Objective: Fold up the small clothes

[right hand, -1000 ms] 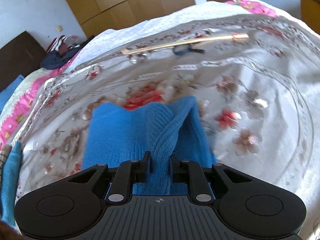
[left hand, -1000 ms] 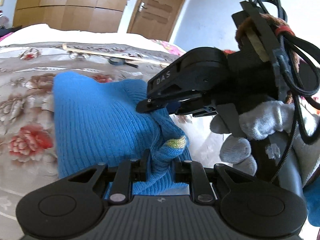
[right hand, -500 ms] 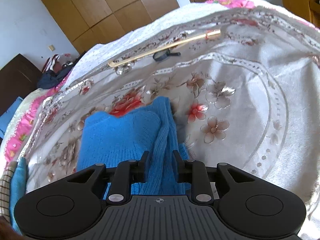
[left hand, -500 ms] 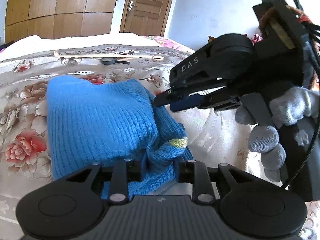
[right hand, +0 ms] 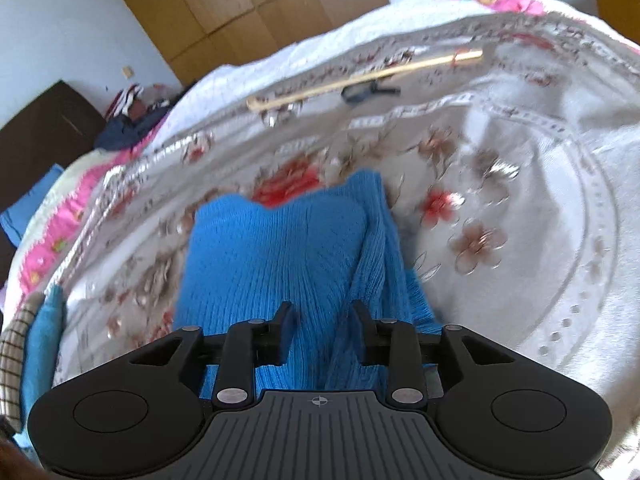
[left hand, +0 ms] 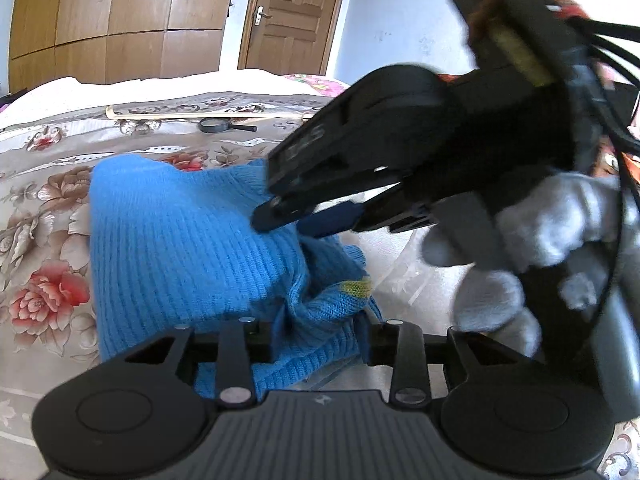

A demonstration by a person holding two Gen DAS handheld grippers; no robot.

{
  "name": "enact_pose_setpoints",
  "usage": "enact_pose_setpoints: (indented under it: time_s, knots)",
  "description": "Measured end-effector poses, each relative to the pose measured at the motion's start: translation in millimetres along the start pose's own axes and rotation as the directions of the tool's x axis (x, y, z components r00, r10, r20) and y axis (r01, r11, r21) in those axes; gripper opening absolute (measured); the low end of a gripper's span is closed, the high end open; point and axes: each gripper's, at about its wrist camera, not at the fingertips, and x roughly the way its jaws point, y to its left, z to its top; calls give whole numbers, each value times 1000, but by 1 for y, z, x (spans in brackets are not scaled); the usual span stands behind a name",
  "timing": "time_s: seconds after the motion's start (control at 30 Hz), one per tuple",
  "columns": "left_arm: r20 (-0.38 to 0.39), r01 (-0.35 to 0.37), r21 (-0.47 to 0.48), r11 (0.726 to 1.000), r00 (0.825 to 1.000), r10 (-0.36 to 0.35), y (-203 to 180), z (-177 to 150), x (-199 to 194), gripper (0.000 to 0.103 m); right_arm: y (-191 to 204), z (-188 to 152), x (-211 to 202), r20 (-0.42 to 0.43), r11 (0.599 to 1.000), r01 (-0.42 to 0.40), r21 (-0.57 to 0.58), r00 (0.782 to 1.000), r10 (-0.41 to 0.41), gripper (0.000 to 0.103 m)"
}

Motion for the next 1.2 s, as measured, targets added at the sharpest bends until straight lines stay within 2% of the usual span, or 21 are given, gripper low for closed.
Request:
enact_pose_setpoints:
  time_s: [0.1,0.13,0.17,0.33,0.43,0.5,0.53,0.57,0.7,0.83,0.9,0.97,1.07,1.1,1.13,1.17,1.2]
  knots:
    - [1,-3,7,1000,1000,3,-2,-1,1,45,-5,0,0,1,999,-6,31,1000,6,29]
    - [3,-1,5,1000,1000,1,-2,-1,0,45,-6,1,-3,5,999,-17,31,1000,16,17]
    - [3,3,4,1000,1000,-3,-2,-1,0,45,-7,0,-6,8,999,-33,33,999,33,14]
    - [48,27,22,999,998,-29,-7,1,-7,45,-10,7,-32,83,999,-51,18,995,50,9]
    - [55,47,67,997,997,-51,-15,1,-7,45,-25,8,-31,95,998,-18,54,995,12,8]
    - [24,68,106,992,997,-71,-21,-3,-2,46,-29,1,-20,68,998,47,47,996,-50,9]
    - [1,74,121,990,997,-75,-24,-6,1,46,-31,-1,-15,46,997,53,60,997,-56,10]
    - [-19,82,130,988,997,-80,-26,-9,3,46,-34,-3,-14,35,996,41,80,998,-44,16]
    - [-38,94,132,987,995,-90,-23,-16,-3,47,-43,-6,-33,75,994,-24,110,997,15,16]
    - [-24,98,85,992,995,-96,-10,-15,-20,49,-36,-21,-59,76,996,-77,49,994,73,17]
    - [-20,94,68,993,996,-93,-4,-16,-28,50,-29,-33,-67,45,995,-104,4,994,104,23]
    - [-10,78,63,995,997,-78,4,-19,-39,50,-22,-43,-64,14,995,-91,-50,996,92,28]
    - [11,40,54,998,999,-41,12,-17,-52,50,-17,-53,-52,-13,994,-55,-98,998,54,31]
    - [22,27,53,998,999,-28,15,-16,-56,50,-16,-56,-49,-6,993,-34,-110,999,33,30]
    - [36,9,51,999,999,-11,18,-14,-61,51,-15,-55,-46,-1,992,1,-123,1000,-1,22]
    - [44,-6,51,999,999,4,19,-12,-62,52,-15,-54,-45,-3,992,23,-128,1000,-23,9]
    - [51,-24,50,998,998,21,23,-9,-62,53,-16,-52,-45,-5,992,25,-120,1000,-26,6]
